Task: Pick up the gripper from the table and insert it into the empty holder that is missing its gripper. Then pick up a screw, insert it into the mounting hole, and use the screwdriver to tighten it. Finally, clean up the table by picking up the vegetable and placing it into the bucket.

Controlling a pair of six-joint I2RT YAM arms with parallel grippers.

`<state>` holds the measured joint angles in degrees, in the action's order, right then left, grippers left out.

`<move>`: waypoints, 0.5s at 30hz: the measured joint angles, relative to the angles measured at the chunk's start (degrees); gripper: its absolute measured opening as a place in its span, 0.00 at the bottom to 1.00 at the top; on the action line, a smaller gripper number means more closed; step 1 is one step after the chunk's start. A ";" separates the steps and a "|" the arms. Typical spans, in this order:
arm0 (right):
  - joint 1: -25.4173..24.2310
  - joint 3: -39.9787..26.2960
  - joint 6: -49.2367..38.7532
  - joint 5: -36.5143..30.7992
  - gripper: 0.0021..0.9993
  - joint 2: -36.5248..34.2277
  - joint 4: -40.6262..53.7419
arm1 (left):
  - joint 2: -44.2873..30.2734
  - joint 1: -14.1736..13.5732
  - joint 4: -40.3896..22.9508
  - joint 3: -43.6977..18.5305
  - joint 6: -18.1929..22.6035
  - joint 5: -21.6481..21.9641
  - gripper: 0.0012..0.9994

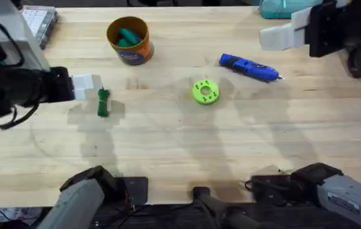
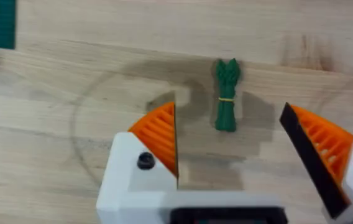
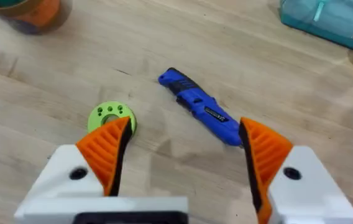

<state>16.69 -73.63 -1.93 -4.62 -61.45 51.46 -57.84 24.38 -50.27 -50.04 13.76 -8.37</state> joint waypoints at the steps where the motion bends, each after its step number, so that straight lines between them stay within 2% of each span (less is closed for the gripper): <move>1: 0.00 0.00 0.00 0.00 1.00 0.00 0.00 | -1.78 0.04 0.73 -0.02 0.00 -0.27 0.99; 8: 0.00 0.00 -0.02 0.00 1.00 0.00 -0.02 | -11.06 0.04 5.51 -0.02 0.02 -2.17 0.99; 15: 0.00 0.00 -0.02 0.00 1.00 0.00 -0.02 | -16.41 0.04 6.06 -0.02 0.37 -2.88 0.99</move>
<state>16.69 -73.63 -1.96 -4.62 -61.45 51.44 -74.24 24.43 -44.21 -50.06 14.13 -11.24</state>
